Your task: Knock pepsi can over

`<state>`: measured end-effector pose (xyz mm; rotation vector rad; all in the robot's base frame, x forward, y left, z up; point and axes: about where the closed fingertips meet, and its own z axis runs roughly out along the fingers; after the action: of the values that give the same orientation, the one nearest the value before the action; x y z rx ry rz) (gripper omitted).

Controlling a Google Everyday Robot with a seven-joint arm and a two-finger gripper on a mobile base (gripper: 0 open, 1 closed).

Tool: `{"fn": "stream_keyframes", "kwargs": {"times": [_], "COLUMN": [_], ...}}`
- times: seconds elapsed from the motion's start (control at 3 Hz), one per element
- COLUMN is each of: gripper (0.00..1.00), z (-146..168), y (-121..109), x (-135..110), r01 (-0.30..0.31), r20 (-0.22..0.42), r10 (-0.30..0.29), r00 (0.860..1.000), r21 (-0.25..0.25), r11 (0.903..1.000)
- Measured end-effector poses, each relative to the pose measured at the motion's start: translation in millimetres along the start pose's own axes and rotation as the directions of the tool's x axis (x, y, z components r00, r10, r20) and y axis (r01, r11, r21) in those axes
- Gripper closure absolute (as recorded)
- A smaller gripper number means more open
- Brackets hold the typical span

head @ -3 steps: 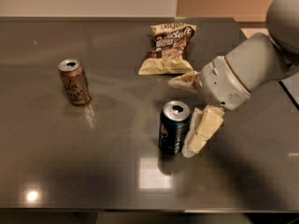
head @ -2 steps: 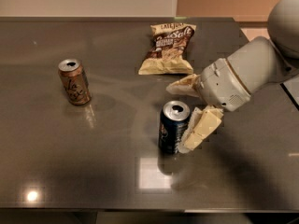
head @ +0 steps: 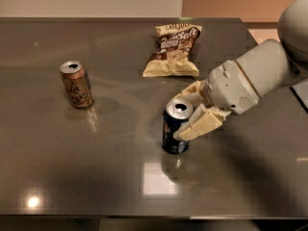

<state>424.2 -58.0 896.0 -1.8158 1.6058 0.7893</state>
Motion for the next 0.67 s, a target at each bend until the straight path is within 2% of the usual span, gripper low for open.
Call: {"fn": "stream_keyframes", "kwargs": {"times": [0.33,0.67], "gripper": [0.85,1.00], "z": [-8.5,-13.0], "y": [-2.6,-4.4], "x": [-8.4,-12.5], "r01": [-0.007,-0.015], "r20": [-0.032,-0.054], "r10": [0.007,0.015], "r00": [0.999,0.998], "r21": [0.002,0.005], "r11": [1.0000,0.9999]}}
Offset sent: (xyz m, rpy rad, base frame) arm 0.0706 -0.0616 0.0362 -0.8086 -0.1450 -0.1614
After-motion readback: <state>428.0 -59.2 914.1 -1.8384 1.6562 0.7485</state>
